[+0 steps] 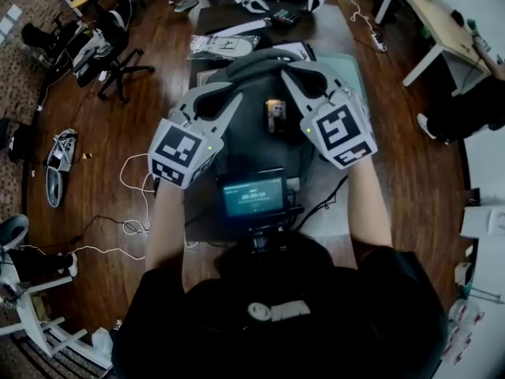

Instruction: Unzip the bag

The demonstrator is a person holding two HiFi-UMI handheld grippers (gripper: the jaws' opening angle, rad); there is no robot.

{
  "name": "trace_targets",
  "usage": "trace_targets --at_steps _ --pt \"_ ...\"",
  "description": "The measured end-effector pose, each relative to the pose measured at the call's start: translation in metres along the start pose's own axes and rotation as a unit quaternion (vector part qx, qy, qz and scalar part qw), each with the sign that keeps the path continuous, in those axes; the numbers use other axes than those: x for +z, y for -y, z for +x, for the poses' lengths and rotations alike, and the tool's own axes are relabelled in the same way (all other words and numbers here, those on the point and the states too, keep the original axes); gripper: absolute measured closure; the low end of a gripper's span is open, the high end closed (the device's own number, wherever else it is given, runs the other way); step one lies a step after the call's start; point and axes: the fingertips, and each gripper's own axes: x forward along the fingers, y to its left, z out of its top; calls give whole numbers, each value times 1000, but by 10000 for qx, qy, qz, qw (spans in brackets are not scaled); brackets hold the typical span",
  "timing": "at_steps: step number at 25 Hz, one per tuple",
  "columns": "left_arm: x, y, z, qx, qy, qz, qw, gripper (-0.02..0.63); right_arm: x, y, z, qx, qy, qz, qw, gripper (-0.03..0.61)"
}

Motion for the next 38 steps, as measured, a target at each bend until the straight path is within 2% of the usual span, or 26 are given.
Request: trace_targets --at_steps 3,6,13,20,27,31,34,38 --pt "0 2 0 -72 45 -149 9999 563 -5 6 -8 -95 59 388 9992 557" --pt "-2 2 0 -83 47 -138 9999 563 -17 13 -16 -192 78 746 9970 557" --pt "-6 -1 -1 -60 68 -105 9999 563 -41 19 -31 -392 -92 909 9950 558" --pt "-4 -5 -1 -47 52 -133 9999 563 -49 24 -41 -536 15 1256 9906 557" --pt "-3 -3 -4 -121 95 -108 9998 563 -53 24 -44 -464 141 1496 9876 554" --pt "2 -1 -8 -176 137 -85 9997 565 -53 29 -48 -305 223 1892 9812 549" --pt "3 -1 -10 -367 237 -273 9987 565 -55 32 -49 -248 216 2136 9764 549" --pt "0 -1 -12 -326 216 -209 9990 565 -67 31 -49 -131 145 2487 9684 549"
